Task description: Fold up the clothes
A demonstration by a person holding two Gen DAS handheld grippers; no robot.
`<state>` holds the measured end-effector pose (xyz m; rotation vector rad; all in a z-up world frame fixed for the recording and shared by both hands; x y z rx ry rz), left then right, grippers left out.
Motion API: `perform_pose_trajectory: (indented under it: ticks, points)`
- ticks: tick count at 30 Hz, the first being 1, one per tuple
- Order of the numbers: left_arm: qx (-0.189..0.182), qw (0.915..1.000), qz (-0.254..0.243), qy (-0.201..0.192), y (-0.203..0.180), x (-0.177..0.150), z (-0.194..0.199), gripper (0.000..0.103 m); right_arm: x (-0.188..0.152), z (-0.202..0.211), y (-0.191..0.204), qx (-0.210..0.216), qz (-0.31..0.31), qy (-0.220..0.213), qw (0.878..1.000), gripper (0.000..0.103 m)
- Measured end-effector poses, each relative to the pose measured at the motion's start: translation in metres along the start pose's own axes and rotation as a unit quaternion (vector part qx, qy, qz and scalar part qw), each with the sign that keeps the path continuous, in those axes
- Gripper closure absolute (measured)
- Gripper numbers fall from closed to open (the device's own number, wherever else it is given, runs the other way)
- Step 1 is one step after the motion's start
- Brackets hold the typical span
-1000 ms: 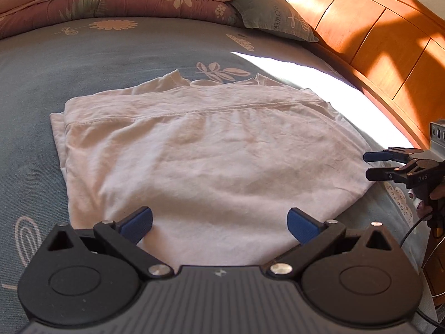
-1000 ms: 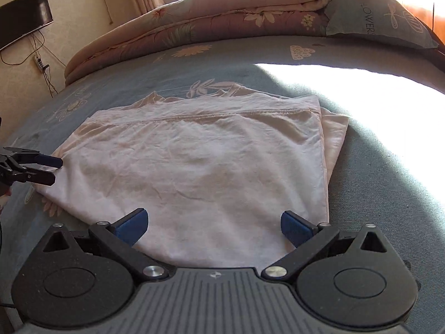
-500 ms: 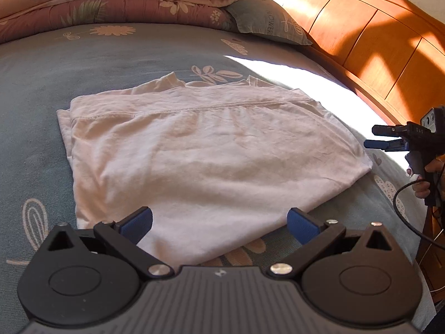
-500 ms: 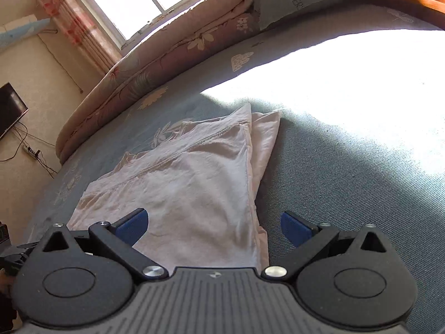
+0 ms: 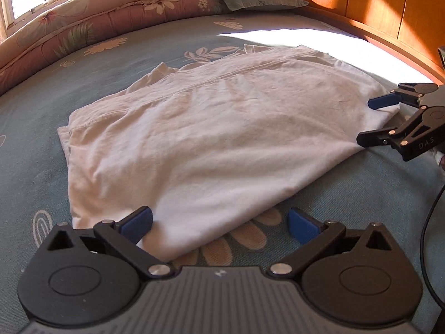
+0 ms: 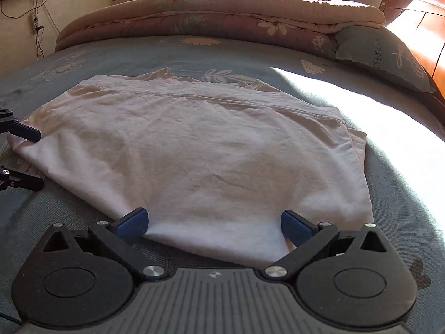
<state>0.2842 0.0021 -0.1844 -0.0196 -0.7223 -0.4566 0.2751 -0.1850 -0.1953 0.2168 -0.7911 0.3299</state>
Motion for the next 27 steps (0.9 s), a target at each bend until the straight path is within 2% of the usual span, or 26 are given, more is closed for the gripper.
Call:
perform_pose_trajectory:
  ticks: [4, 6, 9, 11, 14, 16, 19, 24, 26, 27]
  points:
    - [-0.004, 0.9998, 0.011, -0.016, 0.004, -0.007, 0.022, 0.001, -0.019, 0.021, -0.001, 0.001, -0.008, 0.027, 1.0, 0.0]
    - [-0.004, 0.9995, 0.024, -0.02, 0.008, -0.007, 0.021, 0.001, -0.028, 0.027, 0.0, 0.001, -0.018, 0.035, 0.999, 0.0]
    - [-0.002, 0.996, 0.089, 0.003, 0.025, -0.012, 0.009, 0.001, -0.038, 0.031, -0.001, -0.006, -0.04, 0.03, 0.999, 0.0]
    - [-0.013, 0.9932, 0.116, -0.001, 0.03, -0.01, 0.016, 0.001, -0.042, 0.034, 0.0, -0.01, -0.049, 0.025, 0.998, 0.0]
    - [-0.013, 0.9935, 0.107, -0.034, 0.034, 0.004, 0.029, 0.001, -0.048, 0.04, 0.001, -0.017, -0.063, 0.017, 0.998, 0.0]
    - [-0.009, 0.9938, 0.108, -0.026, 0.037, 0.006, 0.024, 0.001, -0.05, 0.042, 0.001, -0.02, -0.067, 0.012, 0.998, 0.0]
    - [-0.01, 0.9899, 0.14, 0.021, 0.048, -0.014, 0.009, 0.001, -0.05, 0.042, 0.001, -0.022, -0.069, 0.01, 0.997, 0.0]
    - [-0.012, 0.9888, 0.147, -0.023, 0.054, -0.007, 0.036, 0.001, -0.053, 0.045, 0.002, -0.024, -0.07, 0.005, 0.997, 0.0]
    - [-0.021, 0.99, 0.136, -0.032, 0.052, 0.002, 0.038, 0.001, -0.054, 0.045, 0.002, -0.025, -0.069, -0.002, 0.997, 0.0]
    - [-0.015, 0.9909, 0.131, -0.027, 0.053, 0.003, 0.033, 0.001, -0.054, 0.045, 0.002, -0.027, -0.069, -0.002, 0.997, 0.0]
Point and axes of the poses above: each gripper's, at about its wrist camera, not at the fingertips, and z roughly against the way its jaws point, y to its left, x to its top, the point moved 10 cm from there along -z, roughly the way its jaws point, and after that the axes turned 7 degrees about x, right-handed, at the moved point
